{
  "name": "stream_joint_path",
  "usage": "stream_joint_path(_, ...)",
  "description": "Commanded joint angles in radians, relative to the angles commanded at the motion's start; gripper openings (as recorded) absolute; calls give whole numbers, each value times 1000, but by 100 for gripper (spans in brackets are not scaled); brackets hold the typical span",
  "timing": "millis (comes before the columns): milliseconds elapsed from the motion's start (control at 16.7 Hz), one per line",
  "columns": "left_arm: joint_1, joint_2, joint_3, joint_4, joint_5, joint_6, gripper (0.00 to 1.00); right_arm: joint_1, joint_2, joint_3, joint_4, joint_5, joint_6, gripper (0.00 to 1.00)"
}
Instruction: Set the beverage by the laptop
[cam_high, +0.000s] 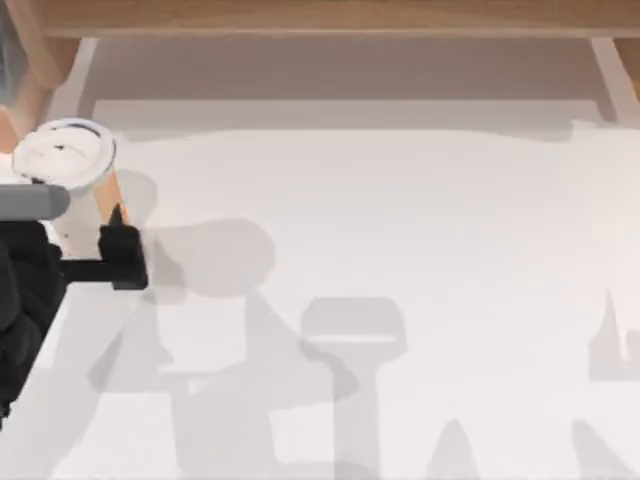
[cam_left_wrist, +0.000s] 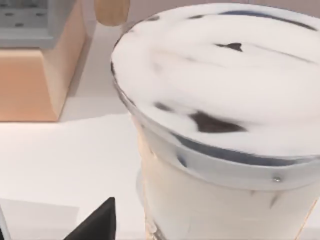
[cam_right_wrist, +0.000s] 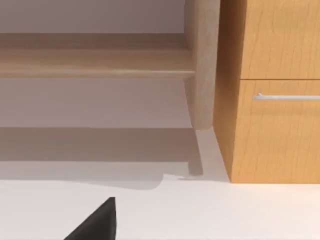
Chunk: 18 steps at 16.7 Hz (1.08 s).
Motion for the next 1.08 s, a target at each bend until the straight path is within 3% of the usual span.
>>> stream_joint_path(480,45,336,151,179,49,15,100,0,0,0,0,0,0,100)
stream_joint_path(840,59,365,160,204,61,19,100,0,0,0,0,0,0,100)
stream_joint_path(1080,59,365,160,204,61,19,70,0,0,0,0,0,0,100)
